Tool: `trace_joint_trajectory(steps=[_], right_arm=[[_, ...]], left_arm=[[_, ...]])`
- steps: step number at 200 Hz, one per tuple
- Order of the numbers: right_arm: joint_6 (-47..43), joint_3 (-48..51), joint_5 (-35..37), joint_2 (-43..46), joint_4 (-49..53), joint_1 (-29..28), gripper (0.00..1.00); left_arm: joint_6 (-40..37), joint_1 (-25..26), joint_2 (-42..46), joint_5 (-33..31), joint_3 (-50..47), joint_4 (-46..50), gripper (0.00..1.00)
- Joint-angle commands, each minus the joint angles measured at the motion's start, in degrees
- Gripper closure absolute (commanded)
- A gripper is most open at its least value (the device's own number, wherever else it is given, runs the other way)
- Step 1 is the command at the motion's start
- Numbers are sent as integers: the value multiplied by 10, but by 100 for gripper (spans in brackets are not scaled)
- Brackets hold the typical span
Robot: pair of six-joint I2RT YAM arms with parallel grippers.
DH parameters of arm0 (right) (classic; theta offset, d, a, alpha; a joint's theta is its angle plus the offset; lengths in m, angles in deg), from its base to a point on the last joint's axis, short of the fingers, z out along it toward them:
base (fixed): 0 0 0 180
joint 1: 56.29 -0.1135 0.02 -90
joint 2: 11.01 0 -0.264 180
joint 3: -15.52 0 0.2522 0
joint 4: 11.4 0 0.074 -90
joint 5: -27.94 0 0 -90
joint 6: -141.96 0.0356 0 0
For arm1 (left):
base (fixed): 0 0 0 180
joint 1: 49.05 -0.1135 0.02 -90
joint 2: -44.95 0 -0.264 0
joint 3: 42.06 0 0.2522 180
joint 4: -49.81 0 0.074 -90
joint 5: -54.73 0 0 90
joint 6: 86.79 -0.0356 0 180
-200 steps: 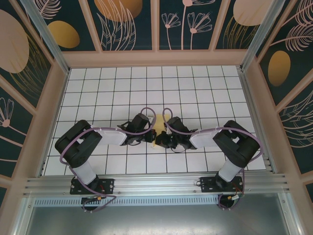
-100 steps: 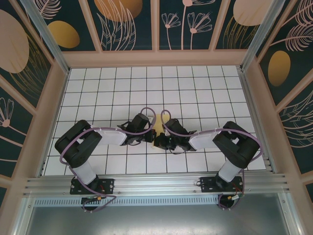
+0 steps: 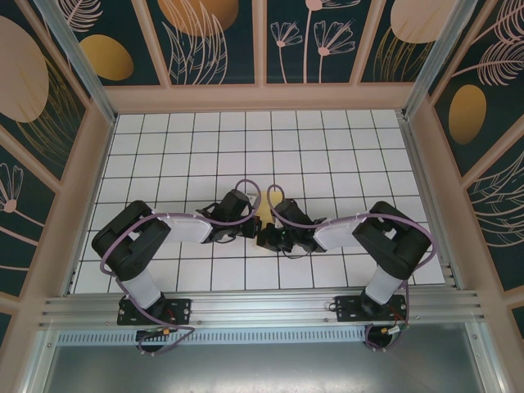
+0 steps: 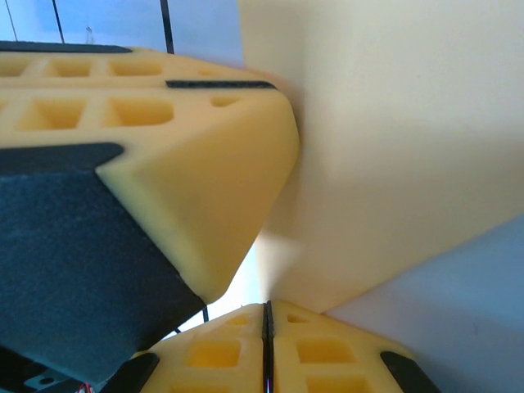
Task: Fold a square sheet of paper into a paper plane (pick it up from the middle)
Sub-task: Third fold the triangle at the center of the table.
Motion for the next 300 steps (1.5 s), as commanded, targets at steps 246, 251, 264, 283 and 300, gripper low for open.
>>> trace_joint_trajectory(steps=[246,251,264,283,300], right_arm=[[-91,-43,-3,-37,42,168,89],[-92,-41,-6,-36,40,170,88],[-96,-43,-11,-37,44,179,88],[-100,-41,-15,-36,45,184,88],[-100,-35,-21,-33,39,202,87]], left_arm=[[-30,-4,-15,-54,19,141,100],[-31,-4,-16,-54,18,141,100],[-31,-4,-18,-54,16,140,100],[-29,-4,-19,-55,13,139,100],[-28,-5,-17,-55,12,138,100]])
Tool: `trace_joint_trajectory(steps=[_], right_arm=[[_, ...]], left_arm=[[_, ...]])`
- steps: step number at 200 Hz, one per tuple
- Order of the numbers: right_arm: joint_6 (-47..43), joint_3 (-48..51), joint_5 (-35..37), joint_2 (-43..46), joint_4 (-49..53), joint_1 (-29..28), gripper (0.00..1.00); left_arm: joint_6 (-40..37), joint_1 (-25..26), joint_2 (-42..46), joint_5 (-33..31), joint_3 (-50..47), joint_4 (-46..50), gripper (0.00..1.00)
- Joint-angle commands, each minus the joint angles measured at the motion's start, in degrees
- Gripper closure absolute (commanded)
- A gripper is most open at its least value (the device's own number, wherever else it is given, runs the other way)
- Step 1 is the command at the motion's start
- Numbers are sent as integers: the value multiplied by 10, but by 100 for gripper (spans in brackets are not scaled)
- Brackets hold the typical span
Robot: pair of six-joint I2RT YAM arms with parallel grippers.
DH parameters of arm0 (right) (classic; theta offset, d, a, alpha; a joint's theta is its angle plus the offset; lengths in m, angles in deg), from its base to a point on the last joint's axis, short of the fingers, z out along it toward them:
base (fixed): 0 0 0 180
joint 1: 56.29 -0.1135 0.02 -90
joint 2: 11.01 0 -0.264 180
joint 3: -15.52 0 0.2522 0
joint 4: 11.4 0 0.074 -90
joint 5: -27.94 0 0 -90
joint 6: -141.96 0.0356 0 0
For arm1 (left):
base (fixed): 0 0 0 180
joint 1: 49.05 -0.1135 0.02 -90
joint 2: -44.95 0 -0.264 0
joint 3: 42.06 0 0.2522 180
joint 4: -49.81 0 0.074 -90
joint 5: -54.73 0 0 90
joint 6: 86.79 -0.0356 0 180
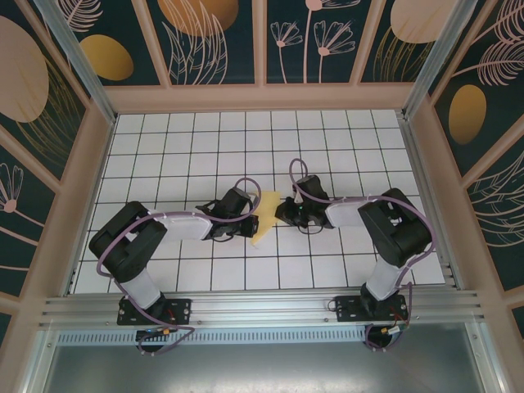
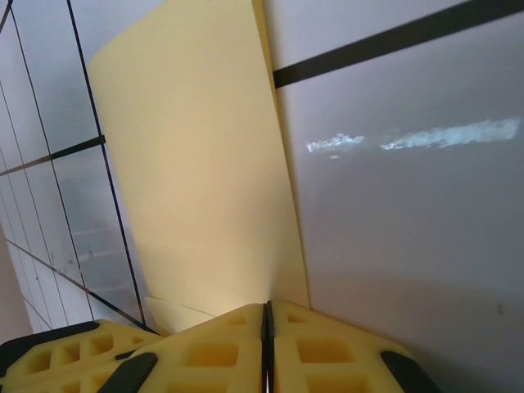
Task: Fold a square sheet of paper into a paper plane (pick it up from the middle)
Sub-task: Third fold the triangle at the center of the table.
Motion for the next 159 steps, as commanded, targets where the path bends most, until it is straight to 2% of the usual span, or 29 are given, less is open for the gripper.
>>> trace_joint_trajectory(steps=[1,52,78,93,107,123,136,159], right_arm=[[-18,16,3,-1,-1,26,87],[-35,6,-10,48,14,37,86],[-34,0,-33,69,4,16,85],[-35,-15,-36,58,5,-14,85],[-32,-33,-27,37,12,-37,85],[-25,-43,-31,8,3,-47,86],[-24,-50,-36,-12,-5,-51,86],[-22,-56,-35,-40,-8,-53,86]], left_arm=[[-13,-3,-28,-29,-15,56,100],[-8,-2,-13,-24,-3,59,97],[2,-2,13,-20,12,62,89],[8,-2,27,-16,21,65,86],[14,-3,44,-23,28,74,73],[18,-2,68,-35,29,84,71],[22,-2,88,-45,29,94,62],[31,-2,119,-56,25,109,62]])
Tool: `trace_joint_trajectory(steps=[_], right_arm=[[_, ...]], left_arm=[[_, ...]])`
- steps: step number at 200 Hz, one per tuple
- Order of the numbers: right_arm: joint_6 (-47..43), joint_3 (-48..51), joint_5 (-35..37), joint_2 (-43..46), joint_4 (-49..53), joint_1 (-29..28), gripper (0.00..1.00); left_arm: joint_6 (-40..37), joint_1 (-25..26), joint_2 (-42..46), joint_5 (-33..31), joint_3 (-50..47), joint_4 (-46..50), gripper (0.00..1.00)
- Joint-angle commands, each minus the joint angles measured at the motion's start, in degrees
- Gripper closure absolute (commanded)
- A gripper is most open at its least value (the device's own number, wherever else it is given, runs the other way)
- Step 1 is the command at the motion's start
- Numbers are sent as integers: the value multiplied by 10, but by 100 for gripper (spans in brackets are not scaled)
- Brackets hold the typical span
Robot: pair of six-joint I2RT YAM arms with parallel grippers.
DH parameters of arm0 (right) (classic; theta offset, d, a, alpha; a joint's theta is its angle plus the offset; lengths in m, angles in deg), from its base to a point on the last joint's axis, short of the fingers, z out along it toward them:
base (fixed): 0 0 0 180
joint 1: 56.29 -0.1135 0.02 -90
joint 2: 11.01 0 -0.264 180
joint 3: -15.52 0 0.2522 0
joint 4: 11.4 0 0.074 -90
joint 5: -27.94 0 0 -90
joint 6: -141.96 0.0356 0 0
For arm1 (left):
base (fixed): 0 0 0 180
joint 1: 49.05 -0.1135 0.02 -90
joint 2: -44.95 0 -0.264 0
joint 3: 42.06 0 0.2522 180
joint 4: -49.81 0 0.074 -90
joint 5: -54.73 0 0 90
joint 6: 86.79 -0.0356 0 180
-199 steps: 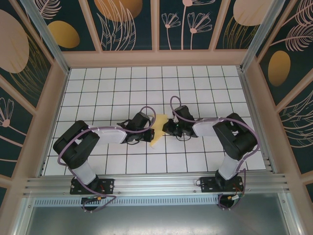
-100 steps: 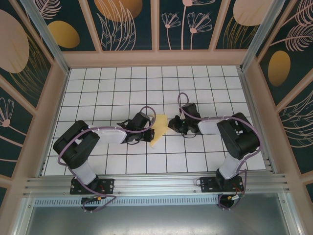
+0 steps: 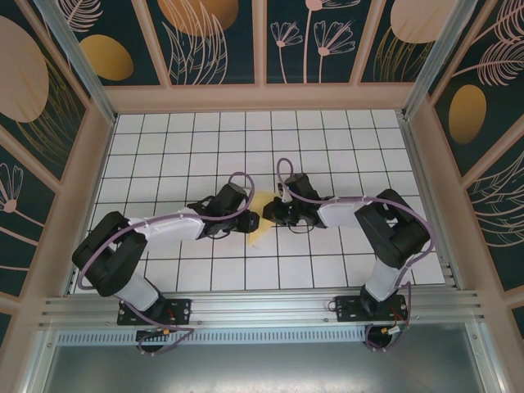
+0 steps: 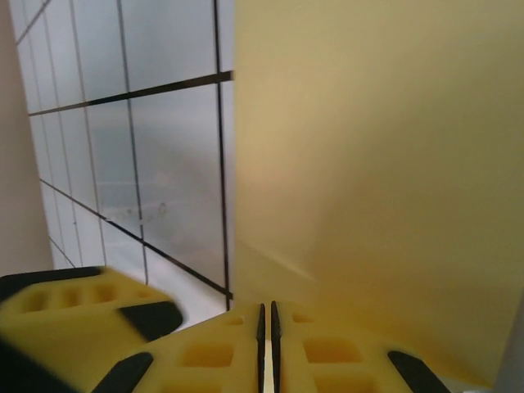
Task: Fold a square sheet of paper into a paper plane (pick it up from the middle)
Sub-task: Third fold the triangle at the center of the table.
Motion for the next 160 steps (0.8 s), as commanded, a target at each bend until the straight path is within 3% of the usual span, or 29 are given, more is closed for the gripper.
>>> trace_joint_trajectory(steps=[1,25,56,98,160], right_arm=[[-3,-16,-5,-31,-8,-1,86],[-2,-15,3,-44,-9,-1,87],[-2,-18,10,-53,-3,0,87],[-5,-14,14,-50,3,1,87],[-6,-4,13,-51,2,5,87]], left_arm=[[13,-2,36,-24,10,33,62],[22,-2,60,14,3,16,74],[30,-2,58,110,-17,-46,86],[42,-2,-13,162,-25,-85,91],[49,-2,-82,164,-28,-107,92]])
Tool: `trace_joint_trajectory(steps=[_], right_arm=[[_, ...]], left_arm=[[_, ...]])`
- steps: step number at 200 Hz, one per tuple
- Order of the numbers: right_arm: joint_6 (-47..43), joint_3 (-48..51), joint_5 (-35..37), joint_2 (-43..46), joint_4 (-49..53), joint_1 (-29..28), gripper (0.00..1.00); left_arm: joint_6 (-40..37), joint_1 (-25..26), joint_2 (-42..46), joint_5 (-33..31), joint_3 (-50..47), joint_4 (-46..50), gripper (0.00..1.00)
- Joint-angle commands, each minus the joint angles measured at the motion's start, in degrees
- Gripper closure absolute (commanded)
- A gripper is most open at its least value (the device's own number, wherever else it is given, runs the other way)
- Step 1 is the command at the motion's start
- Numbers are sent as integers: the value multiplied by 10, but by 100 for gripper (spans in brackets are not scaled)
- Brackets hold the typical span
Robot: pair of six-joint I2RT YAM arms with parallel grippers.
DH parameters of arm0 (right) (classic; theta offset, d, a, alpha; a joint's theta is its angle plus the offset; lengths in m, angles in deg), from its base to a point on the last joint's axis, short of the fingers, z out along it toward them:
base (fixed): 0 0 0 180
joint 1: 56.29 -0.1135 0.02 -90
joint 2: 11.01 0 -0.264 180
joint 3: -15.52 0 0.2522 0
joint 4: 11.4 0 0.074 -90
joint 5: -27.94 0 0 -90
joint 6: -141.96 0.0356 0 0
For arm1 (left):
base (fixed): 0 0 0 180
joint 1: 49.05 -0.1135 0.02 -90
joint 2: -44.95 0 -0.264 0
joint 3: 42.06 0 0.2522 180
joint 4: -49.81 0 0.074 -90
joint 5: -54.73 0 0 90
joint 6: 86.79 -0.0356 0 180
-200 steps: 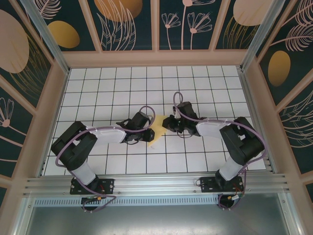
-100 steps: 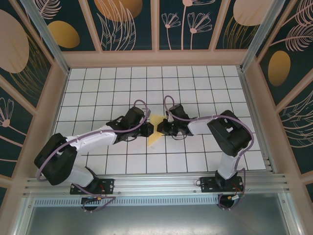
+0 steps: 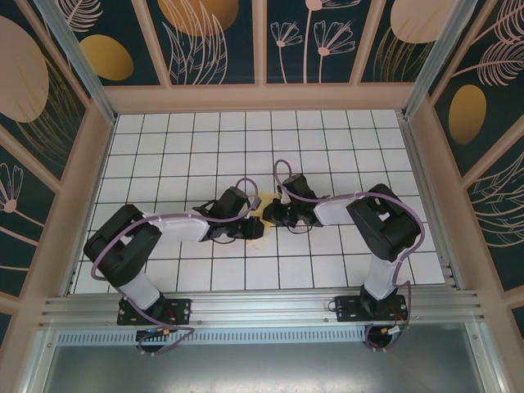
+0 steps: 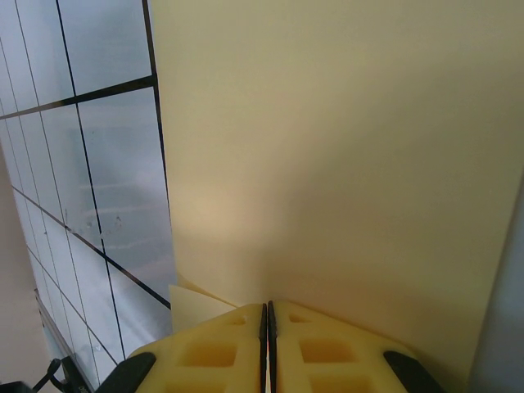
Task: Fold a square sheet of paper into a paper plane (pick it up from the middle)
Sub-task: Third fold the triangle at the center of the table.
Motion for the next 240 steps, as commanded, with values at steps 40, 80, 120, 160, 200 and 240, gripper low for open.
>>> trace_joint_trajectory(steps=[40,80,120,160,200,240], right_arm=[[-13,12,14,-16,13,10,87],[-20,18,15,-14,20,19,87],[-26,19,16,-16,26,22,87],[-28,17,15,-20,25,23,87],[-30,14,14,-21,28,24,87],[-33,11,11,-22,30,24,88]], left_arm=[[-6,-2,-49,-14,-7,44,93],[-5,-2,-33,-10,-34,59,92],[-11,-2,-8,9,-52,76,90],[-10,-2,12,7,-70,89,88],[2,-2,33,19,-87,85,89],[14,-2,53,35,-103,80,88]])
